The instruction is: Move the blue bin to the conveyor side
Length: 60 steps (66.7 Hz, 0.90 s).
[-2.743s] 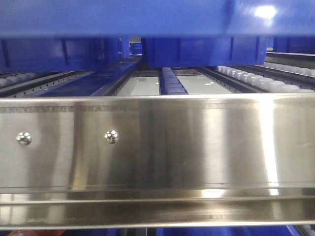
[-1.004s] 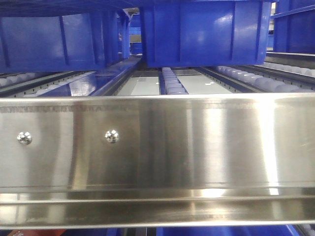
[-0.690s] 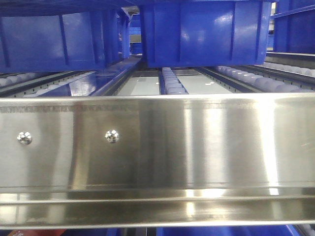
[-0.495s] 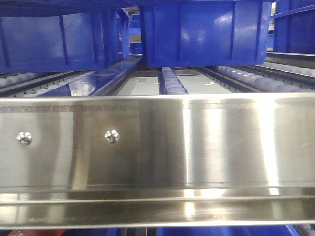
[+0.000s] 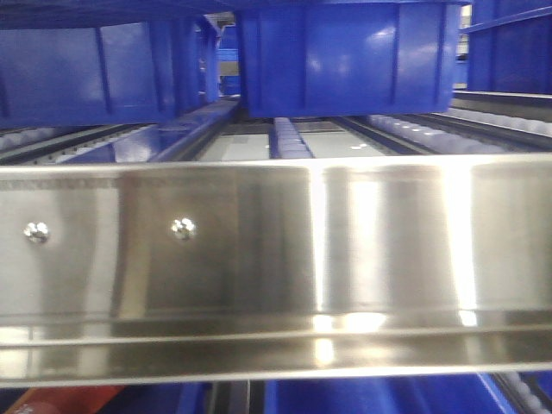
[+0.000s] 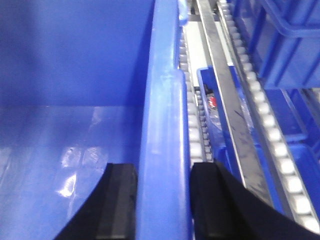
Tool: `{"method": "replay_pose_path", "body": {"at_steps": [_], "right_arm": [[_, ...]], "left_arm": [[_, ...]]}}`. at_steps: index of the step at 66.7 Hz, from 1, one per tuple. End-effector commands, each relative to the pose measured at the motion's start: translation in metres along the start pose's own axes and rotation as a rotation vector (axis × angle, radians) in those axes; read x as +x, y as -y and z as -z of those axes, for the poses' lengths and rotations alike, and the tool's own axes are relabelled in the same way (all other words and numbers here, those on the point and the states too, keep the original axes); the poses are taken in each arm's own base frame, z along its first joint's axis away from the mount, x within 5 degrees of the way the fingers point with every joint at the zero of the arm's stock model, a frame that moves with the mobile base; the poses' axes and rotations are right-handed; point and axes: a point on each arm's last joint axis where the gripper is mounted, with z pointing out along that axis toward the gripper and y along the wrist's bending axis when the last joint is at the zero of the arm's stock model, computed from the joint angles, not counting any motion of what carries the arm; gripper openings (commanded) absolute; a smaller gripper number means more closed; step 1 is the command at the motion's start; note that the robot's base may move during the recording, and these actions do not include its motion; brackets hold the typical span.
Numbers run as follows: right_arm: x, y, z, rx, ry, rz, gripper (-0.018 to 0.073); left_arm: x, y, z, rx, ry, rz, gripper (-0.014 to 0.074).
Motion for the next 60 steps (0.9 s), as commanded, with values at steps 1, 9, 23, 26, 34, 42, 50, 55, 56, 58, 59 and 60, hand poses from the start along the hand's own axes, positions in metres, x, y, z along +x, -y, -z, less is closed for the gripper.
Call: {"method": "replay_pose_path", "body": {"at_steps": [1, 9, 23, 26, 34, 42, 50, 55, 56, 58, 59, 60], "right_arm": [[-0.0134, -0.0006, 0.0117, -0.033, 0.163, 0.003, -0.0078], [-0.0134, -0.0006, 0.0117, -0.033, 0.163, 0.003, -0.0078], [-0.0134, -0.0006, 0.0117, -0.033, 0.163, 0.003, -0.0078], [-0.0134, -0.0006, 0.0117, -0.033, 0.163, 0.003, -0.0078], [-0.0134, -0.0006, 0.0117, -0.033, 0.163, 0.003, -0.0078], [-0.0134, -0.0006, 0.0117, -0.033, 0.163, 0.003, -0.0078], [-0.0134, -0.0006, 0.0117, -0.033, 0.163, 0.003, -0.0078], [-0.0134, -0.0006, 0.0117, -0.033, 0.163, 0.003, -0.0078], [-0.0134, -0.0006, 0.0117, -0.033, 0.163, 0.003, -0.0078], [-0.0134, -0.0006, 0.0117, -0.033, 0.163, 0.003, -0.0078], [-0.0134, -0.0006, 0.0117, -0.033, 0.163, 0.003, -0.0078], [-0.0134, -0.0006, 0.0117, -0.033, 0.163, 0.003, -0.0078]], "left_arm": [[-0.0079, 0.0082, 0.0143, 0.074, 0.115, -0.007, -0.0016], [-0.0079, 0.0082, 0.0143, 0.074, 0.115, -0.007, -0.0016], [-0.0079, 0.0082, 0.0143, 0.074, 0.115, -0.007, -0.0016], [-0.0079, 0.0082, 0.0143, 0.074, 0.115, -0.007, -0.0016], [-0.0079, 0.0082, 0.0143, 0.074, 0.115, -0.007, -0.0016], [-0.0079, 0.0082, 0.0143, 0.074, 0.115, -0.007, -0.0016], [-0.0079, 0.0082, 0.0143, 0.074, 0.115, -0.007, -0.0016], [-0.0079, 0.0082, 0.0143, 0.074, 0.115, -0.007, -0.0016], [-0.0079, 0.0082, 0.0143, 0.074, 0.115, -0.007, -0.0016], [-0.0079, 0.0082, 0.0143, 0.074, 0.115, -0.007, -0.0016], [-0.0079, 0.0082, 0.0143, 0.074, 0.115, -0.007, -0.0016], [-0.0079, 0.0082, 0.0143, 0.074, 0.115, -0.007, -0.0016]]}}
